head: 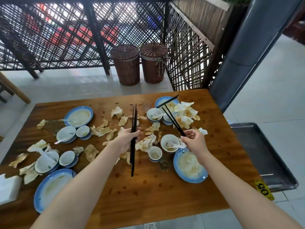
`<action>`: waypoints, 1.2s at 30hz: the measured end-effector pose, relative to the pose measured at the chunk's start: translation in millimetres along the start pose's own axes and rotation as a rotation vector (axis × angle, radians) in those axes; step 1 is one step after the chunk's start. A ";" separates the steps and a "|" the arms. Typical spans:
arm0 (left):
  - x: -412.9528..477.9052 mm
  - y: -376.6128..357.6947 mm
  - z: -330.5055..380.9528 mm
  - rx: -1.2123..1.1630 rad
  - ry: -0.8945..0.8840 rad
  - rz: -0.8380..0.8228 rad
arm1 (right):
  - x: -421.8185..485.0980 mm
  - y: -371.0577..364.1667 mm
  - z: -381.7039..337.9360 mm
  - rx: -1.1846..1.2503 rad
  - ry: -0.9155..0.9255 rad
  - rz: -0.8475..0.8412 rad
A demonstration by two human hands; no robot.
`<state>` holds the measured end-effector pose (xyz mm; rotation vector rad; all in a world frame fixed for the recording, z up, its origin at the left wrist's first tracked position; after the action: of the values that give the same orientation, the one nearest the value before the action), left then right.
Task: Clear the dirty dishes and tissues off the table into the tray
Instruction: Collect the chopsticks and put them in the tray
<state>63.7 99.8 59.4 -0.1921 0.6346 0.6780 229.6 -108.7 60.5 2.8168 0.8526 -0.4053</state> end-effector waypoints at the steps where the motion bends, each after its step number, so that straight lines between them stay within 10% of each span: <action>1: 3.3 0.4 0.6 -0.021 0.016 0.004 | 5.7 -0.6 -0.9 0.002 -0.005 0.000; 36: 111.2 39.7 11.6 -0.277 0.145 0.265 | 284.3 -60.1 -16.7 -0.528 0.070 -0.308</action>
<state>110.7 192.9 2.9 -0.4225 0.7102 1.0147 426.5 91.7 -15.6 2.2328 1.2071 -0.0953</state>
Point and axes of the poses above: each hand's wrist, its own x-axis towards the middle knuckle, its own y-axis out of the back of the hand, z = x × y, the point moved 1 cm from there along x, towards the middle knuckle, and after that the axes turned 11 degrees about x, right-handed, at the moved point
